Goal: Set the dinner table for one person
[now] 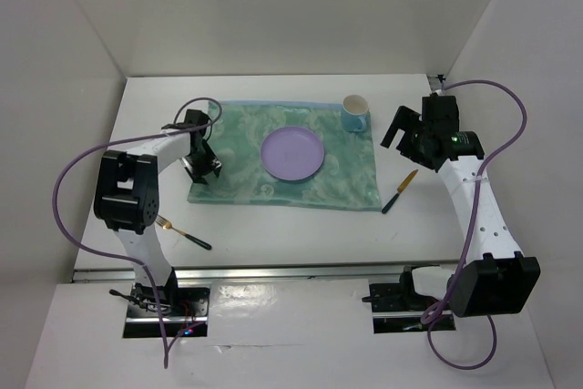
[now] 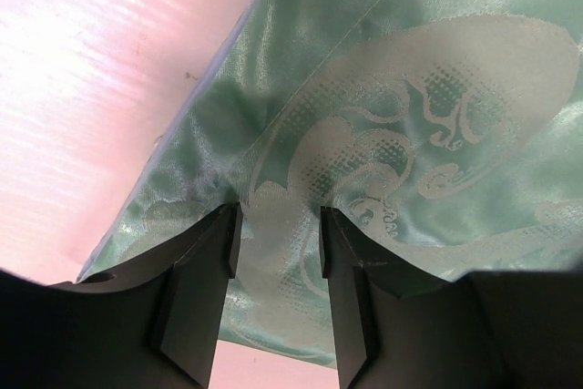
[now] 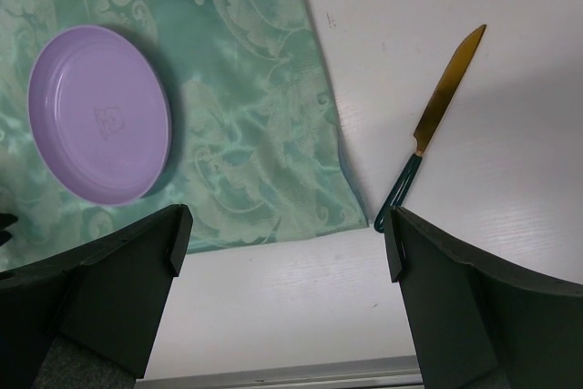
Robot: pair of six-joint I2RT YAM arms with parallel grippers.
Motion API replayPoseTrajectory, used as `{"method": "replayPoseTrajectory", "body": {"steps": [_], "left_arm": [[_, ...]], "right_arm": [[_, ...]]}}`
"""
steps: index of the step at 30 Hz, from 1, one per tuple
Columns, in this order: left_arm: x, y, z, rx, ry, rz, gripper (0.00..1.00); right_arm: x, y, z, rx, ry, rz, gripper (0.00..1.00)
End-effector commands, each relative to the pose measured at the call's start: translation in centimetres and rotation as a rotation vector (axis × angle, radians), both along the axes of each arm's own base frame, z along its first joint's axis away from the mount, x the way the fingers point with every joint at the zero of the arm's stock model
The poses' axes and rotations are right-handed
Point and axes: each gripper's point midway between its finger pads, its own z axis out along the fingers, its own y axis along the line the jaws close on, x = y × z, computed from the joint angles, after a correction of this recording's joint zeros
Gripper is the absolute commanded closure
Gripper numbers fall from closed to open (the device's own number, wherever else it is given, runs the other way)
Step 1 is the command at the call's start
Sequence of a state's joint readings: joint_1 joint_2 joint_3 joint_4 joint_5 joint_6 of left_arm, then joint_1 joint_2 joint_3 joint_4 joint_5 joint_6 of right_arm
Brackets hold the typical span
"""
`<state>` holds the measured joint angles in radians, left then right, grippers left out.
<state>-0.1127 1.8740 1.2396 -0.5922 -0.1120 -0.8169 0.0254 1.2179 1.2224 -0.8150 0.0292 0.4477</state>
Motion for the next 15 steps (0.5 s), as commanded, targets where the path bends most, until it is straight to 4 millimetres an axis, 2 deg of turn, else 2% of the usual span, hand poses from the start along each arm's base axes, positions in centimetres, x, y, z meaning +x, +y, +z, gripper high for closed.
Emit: {"method": "replayPoseTrajectory", "body": {"steps": [1, 7, 13, 15], "left_arm": [[-3.5, 0.0, -2.4, -0.006, 0.106, 0.035, 0.44], [-3.6, 0.1, -1.3, 0.012, 0.079, 0.031, 0.44], [-5.1, 0.3, -1.8, 0.039, 0.115, 0.026, 0.44], [-6.4, 0.5, -2.6, 0.042, 0.149, 0.034, 0.44]], "right_arm": [[-0.1, -0.2, 0.7, -0.002, -0.030, 0.000, 0.00], [-0.1, 0.0, 0.8, 0.004, -0.029, 0.006, 0.00], [-0.2, 0.0, 0.4, 0.004, -0.020, 0.006, 0.00], [-0.2, 0.0, 0.4, 0.004, -0.020, 0.006, 0.00]]}}
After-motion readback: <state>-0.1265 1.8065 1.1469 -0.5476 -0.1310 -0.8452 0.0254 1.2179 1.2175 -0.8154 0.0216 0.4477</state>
